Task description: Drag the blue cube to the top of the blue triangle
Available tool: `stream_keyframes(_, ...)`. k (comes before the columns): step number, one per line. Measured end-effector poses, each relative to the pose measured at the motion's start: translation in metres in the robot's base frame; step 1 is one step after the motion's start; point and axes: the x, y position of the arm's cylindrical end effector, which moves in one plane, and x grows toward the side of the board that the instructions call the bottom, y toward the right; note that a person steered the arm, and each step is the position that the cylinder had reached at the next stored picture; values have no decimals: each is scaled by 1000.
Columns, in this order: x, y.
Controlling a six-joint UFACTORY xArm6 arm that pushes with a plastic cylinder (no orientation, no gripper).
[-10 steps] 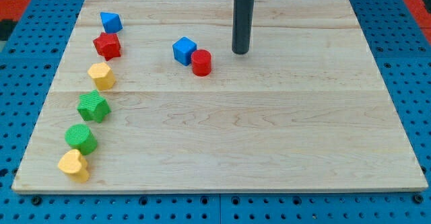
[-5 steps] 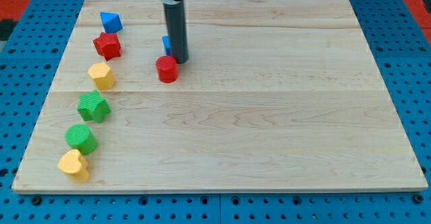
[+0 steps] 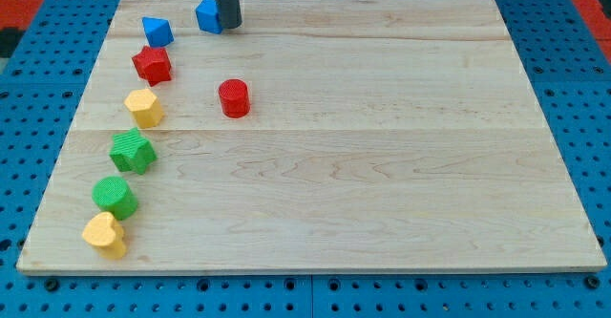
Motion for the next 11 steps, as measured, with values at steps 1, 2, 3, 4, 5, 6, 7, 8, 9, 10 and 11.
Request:
stream_keyframes(1,-12,9)
stream_keyframes(2,-26,10)
stream_keyframes(3,-27,3)
stream_keyframes(4,-26,7)
stream_keyframes(5,-25,14)
stream_keyframes(6,-22,3)
stream_keyframes(7,-11,2)
stream_keyframes(8,-5,2)
stream_keyframes(9,-3,2)
stream_keyframes(10,-10,-16)
stream_keyframes(11,-19,-41)
